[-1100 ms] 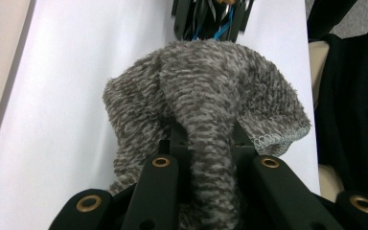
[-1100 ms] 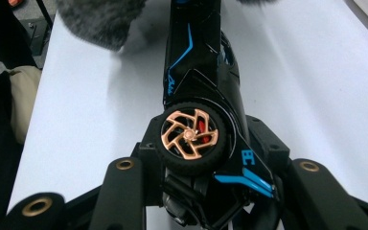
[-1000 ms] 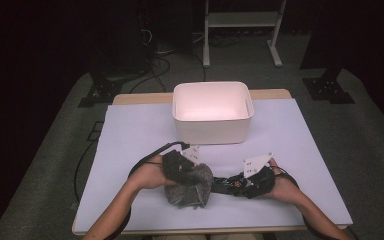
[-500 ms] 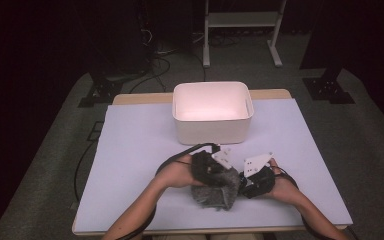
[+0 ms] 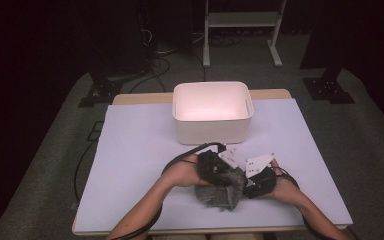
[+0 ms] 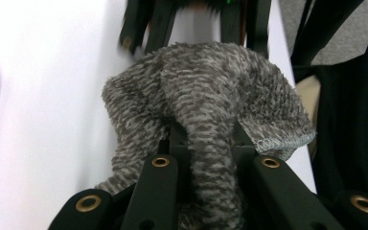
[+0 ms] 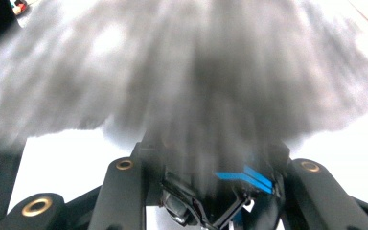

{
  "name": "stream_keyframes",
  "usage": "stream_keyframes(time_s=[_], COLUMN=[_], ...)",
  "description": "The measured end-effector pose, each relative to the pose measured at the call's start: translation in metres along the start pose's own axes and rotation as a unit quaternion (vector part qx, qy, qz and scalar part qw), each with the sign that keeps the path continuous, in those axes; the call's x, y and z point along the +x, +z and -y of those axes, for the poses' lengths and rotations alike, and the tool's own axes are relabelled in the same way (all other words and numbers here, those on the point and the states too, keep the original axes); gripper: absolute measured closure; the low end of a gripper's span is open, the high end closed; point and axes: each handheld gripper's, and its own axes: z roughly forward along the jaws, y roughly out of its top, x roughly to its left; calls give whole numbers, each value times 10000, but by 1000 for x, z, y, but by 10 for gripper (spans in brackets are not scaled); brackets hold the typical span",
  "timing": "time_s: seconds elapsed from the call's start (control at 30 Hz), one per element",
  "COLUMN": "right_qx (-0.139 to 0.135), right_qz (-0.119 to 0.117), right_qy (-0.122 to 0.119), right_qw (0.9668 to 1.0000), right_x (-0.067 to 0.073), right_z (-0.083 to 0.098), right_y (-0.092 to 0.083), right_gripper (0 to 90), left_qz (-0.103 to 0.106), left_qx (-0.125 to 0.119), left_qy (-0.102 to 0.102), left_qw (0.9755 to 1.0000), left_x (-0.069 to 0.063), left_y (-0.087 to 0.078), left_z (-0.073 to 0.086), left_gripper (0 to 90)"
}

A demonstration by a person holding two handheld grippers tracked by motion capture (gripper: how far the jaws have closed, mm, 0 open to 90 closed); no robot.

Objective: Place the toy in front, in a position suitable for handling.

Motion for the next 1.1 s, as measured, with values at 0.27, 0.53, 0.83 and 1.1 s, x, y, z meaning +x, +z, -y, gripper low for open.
stream_keyframes(time_s=[0.27, 0.53, 0.83, 1.1], right_qx=[59, 102, 179, 214], right_qz=[-16, 9, 8, 49], right_qy=[16, 9, 112, 86], right_qw=[10000, 9999, 9998, 9997], right_x=[-1, -1, -3, -2], right_z=[0, 3, 3, 2], right_y=[-2, -7, -9, -8], right_gripper=[566, 566, 565, 564], left_qz=[-197, -360, -257, -3], left_qx=[-183, -123, -339, -204], left_qy=[-393, -734, -668, -72], left_qw=[9989, 9966, 9969, 9998], left_x=[1, -1, -3, -3], left_y=[-26, -41, -38, -10], left_z=[42, 82, 80, 13], left_gripper=[780, 778, 779, 778])
